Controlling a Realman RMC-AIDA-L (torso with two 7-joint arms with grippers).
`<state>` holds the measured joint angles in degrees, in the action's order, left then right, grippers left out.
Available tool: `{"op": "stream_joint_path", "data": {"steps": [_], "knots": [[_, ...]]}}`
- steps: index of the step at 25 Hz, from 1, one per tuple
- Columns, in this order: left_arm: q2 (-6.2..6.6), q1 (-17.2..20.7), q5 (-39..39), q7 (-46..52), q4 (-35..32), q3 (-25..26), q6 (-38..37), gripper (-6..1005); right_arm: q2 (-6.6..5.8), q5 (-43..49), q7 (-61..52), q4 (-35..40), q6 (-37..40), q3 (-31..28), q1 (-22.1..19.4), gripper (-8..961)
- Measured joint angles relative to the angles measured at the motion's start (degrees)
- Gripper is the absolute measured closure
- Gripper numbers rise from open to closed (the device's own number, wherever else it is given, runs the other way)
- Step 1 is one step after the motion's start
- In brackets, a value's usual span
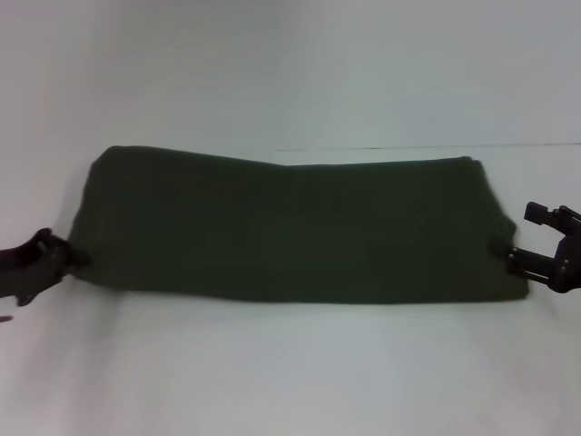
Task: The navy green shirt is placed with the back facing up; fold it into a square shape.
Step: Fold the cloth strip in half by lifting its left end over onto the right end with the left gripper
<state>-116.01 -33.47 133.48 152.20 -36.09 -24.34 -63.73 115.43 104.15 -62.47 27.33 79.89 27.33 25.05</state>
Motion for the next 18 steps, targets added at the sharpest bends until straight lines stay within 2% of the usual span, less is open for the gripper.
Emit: {"op": "stream_joint_path", "data": {"steps": [5, 10, 14, 18], "knots": [[0.37, 3.2, 1.1, -0.2, -3.9, 2.3, -4.9, 960, 0.06, 0.0, -0.2, 0.0, -0.2, 0.0, 0.0, 9], [1.56, 5.2, 5.6, -1.0, -7.7, 7.8, -9.6, 960, 0.17, 0.0, -0.4, 0.0, -0.2, 0.0, 0.1, 9], [3.1, 5.7, 10.2, -3.5, -10.1, 13.5, -12.9, 960, 0.23, 0.0, -0.4, -0.1, -0.2, 0.0, 0.0, 9], [3.73, 5.4, 12.0, -5.7, -10.8, 14.8, -14.3, 959, 0.3, 0.0, -0.4, -0.2, 0.0, 0.0, -0.2, 9]]}}
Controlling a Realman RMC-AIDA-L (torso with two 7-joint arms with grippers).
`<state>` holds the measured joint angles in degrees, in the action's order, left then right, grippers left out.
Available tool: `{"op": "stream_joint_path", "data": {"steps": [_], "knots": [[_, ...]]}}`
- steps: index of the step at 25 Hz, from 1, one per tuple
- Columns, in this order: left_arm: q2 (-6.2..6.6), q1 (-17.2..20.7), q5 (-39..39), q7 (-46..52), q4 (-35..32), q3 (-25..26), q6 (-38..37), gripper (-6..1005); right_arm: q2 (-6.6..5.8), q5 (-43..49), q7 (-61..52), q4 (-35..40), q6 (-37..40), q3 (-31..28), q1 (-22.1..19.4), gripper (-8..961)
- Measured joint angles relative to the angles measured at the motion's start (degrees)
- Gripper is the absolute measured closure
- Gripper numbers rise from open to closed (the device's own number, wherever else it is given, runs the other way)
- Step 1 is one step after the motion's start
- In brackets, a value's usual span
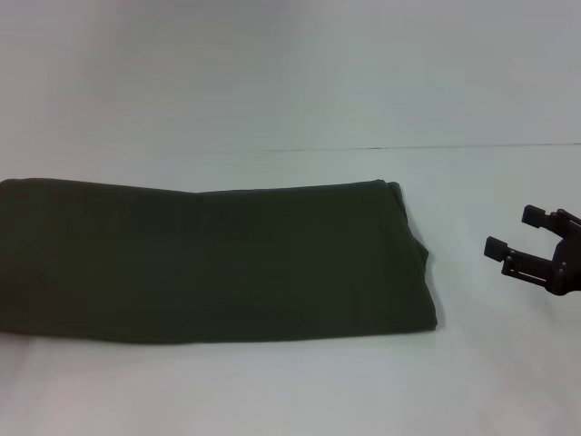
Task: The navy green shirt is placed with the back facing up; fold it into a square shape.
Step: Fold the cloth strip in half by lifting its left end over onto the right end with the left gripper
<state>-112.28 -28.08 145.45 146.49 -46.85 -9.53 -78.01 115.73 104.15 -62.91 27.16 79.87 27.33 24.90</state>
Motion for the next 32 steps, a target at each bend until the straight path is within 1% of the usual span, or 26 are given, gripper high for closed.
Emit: {"op": "stream_joint_path", "data": {"steps": [4, 7, 10, 12, 13, 14, 15, 18, 19, 20, 24, 25, 26, 28, 29, 30, 32], "knots": [[0.02, -1.0, -0.7, -1.3, 0.3, -0.6, -0.2, 958, -0.01, 0.0, 0.0, -0.5, 0.2, 0.0, -0.1, 9], [-0.21, -2.5, -5.1, -4.3, 2.1, -0.7, -1.9, 958, -0.08, 0.0, 0.0, -0.7, -0.3, 0.0, -0.2, 9], [-0.36, -5.1, -12.1, -8.6, 5.7, -1.0, -5.9, 959, -0.05, 0.0, 0.0, -0.9, -1.2, -0.2, -0.5, 9], [-0.57, -7.4, -15.0, -10.1, 8.0, -2.2, -7.5, 959, -0.13, 0.0, 0.0, -1.2, -1.8, -0.3, -0.6, 9], [-0.92, -8.9, -16.0, -10.5, 9.1, -3.4, -7.9, 959, -0.17, 0.0, 0.0, -1.4, -2.0, -0.4, -0.6, 9], [-1.31, -9.9, -16.7, -10.8, 9.5, -4.5, -7.9, 959, -0.19, 0.0, 0.0, -1.4, -2.4, -0.4, -0.6, 9], [-2.21, -11.8, -17.7, -11.1, 10.0, -6.5, -7.9, 959, -0.19, -0.1, 0.0, -1.5, -2.7, -0.4, -0.7, 9], [-4.66, -16.1, -19.5, -11.8, 10.2, -10.9, -7.5, 959, -0.26, -0.1, 0.0, -2.3, -4.1, -0.6, -0.8, 9], [-5.79, -17.7, -19.9, -12.1, 10.2, -12.5, -7.2, 959, -0.3, -0.1, 0.0, -2.6, -4.5, -0.6, -0.8, 9], [-6.62, -19.0, -20.2, -12.2, 10.3, -13.8, -6.7, 959, -0.33, -0.1, 0.0, -2.8, -4.8, -0.6, -0.8, 9], [-10.56, -24.1, -20.5, -12.8, 10.7, -20.7, -1.7, 959, -0.33, -0.3, 0.0, -3.0, -5.2, -0.7, -1.4, 9], [-11.2, -25.1, -20.7, -13.0, 11.0, -22.8, 0.0, 959, -0.28, -0.4, -0.1, -3.0, -5.2, -0.8, -1.5, 9], [-11.72, -26.6, -21.1, -13.3, 12.0, -25.8, 2.4, 959, -0.25, -0.4, -0.1, -3.0, -5.2, -1.0, -1.5, 9], [-11.81, -29.2, -22.5, -14.0, 15.4, -30.8, 7.1, 959, -0.22, -0.4, -0.4, -3.0, -5.2, -1.3, -1.8, 9], [-11.76, -31.7, -23.4, -14.4, 19.5, -34.7, 12.2, 959, -0.23, -0.4, -0.7, -3.0, -5.1, -1.4, -2.0, 9], [-11.76, -31.7, -23.4, -14.4, 19.5, -34.7, 12.2, 958, -0.23, -0.4, -0.7, -3.0, -5.1, -1.4, -2.0, 9], [-11.95, -33.0, -23.6, -14.5, 22.2, -37.1, 16.5, 958, -0.26, -0.4, -0.8, -3.0, -5.0, -1.7, -2.2, 9]]}}
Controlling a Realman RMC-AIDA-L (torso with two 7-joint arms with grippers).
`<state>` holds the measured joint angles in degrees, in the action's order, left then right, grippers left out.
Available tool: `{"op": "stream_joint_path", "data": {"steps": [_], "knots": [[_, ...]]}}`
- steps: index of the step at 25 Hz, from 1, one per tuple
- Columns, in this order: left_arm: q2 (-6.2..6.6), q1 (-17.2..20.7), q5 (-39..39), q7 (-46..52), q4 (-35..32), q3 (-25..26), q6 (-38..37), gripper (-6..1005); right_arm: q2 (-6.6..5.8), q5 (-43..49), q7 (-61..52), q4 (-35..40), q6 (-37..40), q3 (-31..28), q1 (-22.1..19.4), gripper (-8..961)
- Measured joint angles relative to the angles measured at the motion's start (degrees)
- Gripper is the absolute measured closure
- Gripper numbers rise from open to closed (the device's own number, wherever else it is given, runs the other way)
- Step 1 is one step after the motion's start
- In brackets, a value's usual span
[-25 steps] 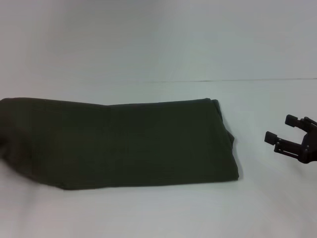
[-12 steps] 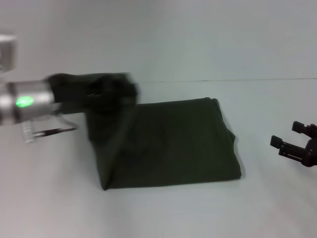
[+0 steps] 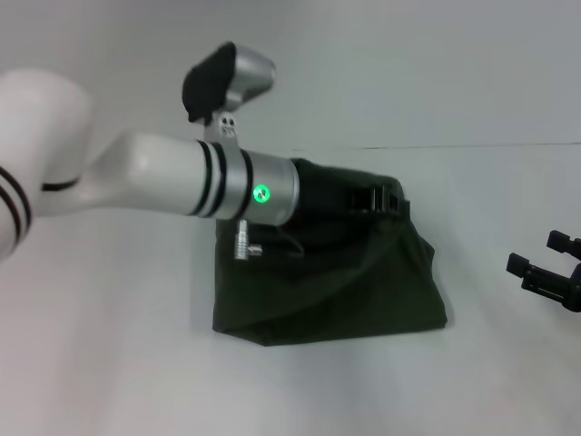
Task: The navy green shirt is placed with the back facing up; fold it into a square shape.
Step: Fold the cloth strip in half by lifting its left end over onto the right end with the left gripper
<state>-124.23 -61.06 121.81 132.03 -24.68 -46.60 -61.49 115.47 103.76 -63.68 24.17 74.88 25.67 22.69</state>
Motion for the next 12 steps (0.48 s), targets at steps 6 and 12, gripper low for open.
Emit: {"op": "stream_joint_path", "data": {"steps": [6, 12], "knots": [[-0.39, -0.4, -4.0, -2.6, 6.1, -2.1, 4.6, 958, -0.03, 0.3, -0.5, 0.0, 0.0, -0.5, -0.1, 9], [-0.42, 0.7, -6.2, -3.9, 8.7, -2.3, 5.7, 958, -0.06, 0.3, -0.7, 0.0, -0.1, -0.5, 0.0, 9]]}}
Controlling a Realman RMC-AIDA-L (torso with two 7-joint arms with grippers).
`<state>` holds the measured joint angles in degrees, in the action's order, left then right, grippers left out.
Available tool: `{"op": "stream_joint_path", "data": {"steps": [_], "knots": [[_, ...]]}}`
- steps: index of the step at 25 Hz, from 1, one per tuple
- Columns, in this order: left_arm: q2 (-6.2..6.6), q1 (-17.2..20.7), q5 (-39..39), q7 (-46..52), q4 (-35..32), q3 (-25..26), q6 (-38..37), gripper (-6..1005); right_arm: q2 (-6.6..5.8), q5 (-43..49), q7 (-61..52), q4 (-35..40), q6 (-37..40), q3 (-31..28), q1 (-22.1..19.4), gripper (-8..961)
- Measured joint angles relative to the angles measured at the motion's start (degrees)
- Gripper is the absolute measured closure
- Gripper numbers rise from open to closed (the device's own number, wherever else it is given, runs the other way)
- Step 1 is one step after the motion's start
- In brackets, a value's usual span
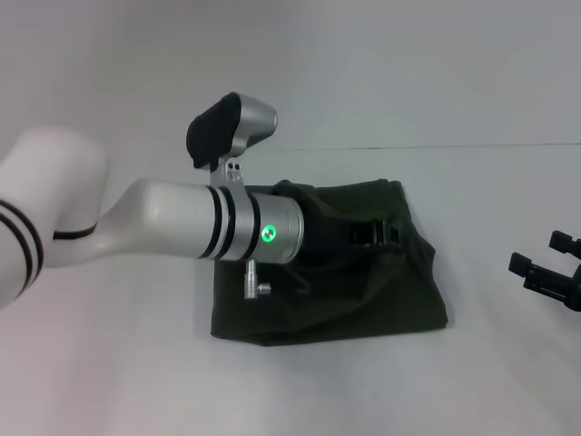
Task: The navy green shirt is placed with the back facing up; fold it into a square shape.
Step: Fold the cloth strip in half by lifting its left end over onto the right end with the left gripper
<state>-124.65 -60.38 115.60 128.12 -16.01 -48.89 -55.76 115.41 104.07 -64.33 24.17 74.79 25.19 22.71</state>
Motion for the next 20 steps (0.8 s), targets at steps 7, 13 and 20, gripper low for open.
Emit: {"op": "stream_joint_path", "data": {"steps": [7, 13, 20], "knots": [[-0.04, 0.9, -1.9, -2.0, 1.8, 0.0, -0.1, 899, -0.09, 0.0, -0.2, 0.0, 0.0, 0.0, 0.4, 9], [0.03, 1.9, -5.8, -2.3, 0.4, 0.2, -4.7, 696, -0.1, 0.0, -0.4, 0.0, 0.0, 0.0, 0.4, 9], [0.4, 7.1, -16.1, -3.8, -7.1, 0.2, -17.2, 237, -0.16, -0.3, -0.8, 0.0, 0.0, 0.0, 0.3, 9]]}}
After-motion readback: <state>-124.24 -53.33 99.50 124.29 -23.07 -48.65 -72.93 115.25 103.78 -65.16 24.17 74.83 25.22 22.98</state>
